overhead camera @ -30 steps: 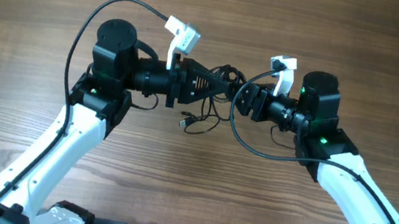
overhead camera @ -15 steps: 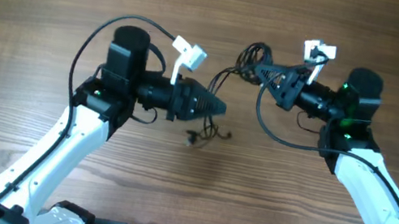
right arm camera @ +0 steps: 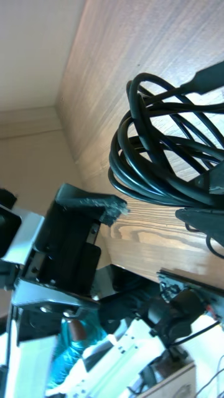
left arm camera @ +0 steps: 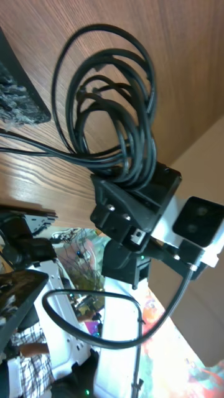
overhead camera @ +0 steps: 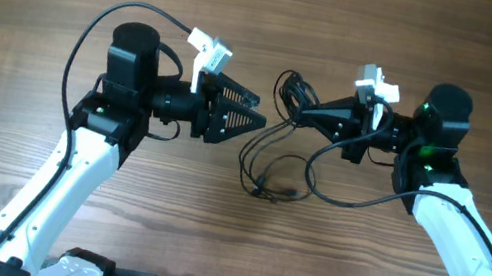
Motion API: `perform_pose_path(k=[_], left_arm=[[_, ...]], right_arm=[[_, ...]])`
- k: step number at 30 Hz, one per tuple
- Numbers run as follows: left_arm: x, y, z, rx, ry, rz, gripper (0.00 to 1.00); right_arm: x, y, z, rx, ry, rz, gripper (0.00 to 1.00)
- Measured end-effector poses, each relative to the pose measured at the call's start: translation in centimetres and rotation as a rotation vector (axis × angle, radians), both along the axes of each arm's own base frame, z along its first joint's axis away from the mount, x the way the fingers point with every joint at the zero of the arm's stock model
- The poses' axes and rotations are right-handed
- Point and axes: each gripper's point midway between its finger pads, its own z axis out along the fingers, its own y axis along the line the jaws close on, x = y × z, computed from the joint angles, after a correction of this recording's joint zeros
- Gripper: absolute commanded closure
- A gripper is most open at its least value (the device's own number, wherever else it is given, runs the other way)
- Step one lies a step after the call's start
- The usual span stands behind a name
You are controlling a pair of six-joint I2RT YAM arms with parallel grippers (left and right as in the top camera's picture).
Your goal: Untangle cables
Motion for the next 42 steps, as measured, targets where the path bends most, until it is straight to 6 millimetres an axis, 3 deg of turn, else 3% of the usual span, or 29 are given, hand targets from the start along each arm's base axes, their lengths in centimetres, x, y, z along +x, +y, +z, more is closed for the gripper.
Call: perform_pose_path(k=[4, 8, 11, 14, 24, 26, 28, 29, 33, 35, 36, 39, 42], left_arm=[[0.7, 0.1, 0.2, -0.010, 0.119, 0.053, 0.00], [2.6, 0.2, 0.9, -0.050, 0.310, 0.178, 0.03], [2.6, -1.1, 0.7, -0.062, 0.449, 0.227, 0.06], [2.0, -2.9, 0.4, -0.050, 0.485, 0.236, 0.07], [4.4, -1.8, -0.2, -0.052, 0.477, 0.382, 0.08], [4.7, -1.5, -0.3, -0.049, 0.477, 0.402, 0.11], [4.8, -1.6, -0.7, -0.041, 0.489, 0.408, 0.27], [4.9, -1.7, -1.2, -0.034, 0.497, 0.408, 0.30], [5.6, -2.7, -3.9, 0.004, 0.547, 0.403, 0.29], [6.1, -2.8, -3.4, -0.018, 0.511, 0.400, 0.31], [6.5, -2.9, -2.2, -0.051, 0.459, 0.394, 0.34], [6.6, -3.0, -2.0, -0.058, 0.442, 0.391, 0.47], [7.2, -2.2, -2.9, -0.026, 0.412, 0.411, 0.41]], right_arm=[[-0.6, 0.0, -0.3, -0.003, -0.045, 0.033, 0.96], [-1.6, 0.1, -0.2, 0.007, -0.109, 0.089, 0.96], [-1.9, 0.1, -0.2, 0.012, -0.134, 0.106, 0.96], [-2.2, 0.0, 0.0, 0.019, -0.141, 0.128, 0.96], [-3.0, 0.0, 0.3, 0.037, -0.102, 0.175, 0.96], [-3.0, 0.0, 0.5, 0.037, -0.105, 0.175, 0.96], [-3.0, 0.0, 0.6, 0.037, -0.105, 0.175, 0.96], [-3.0, 0.0, 0.6, 0.037, -0.103, 0.175, 0.96], [-3.0, 0.0, 0.6, 0.037, -0.157, 0.176, 0.96], [-3.0, 0.0, 0.6, 0.037, -0.199, 0.177, 0.96], [-3.0, 0.0, 0.6, 0.037, -0.210, 0.178, 0.96], [-3.2, 1.3, 0.5, 0.029, -0.228, 0.182, 0.96], [-0.7, 2.2, 1.5, 0.015, -0.197, 0.039, 0.96]])
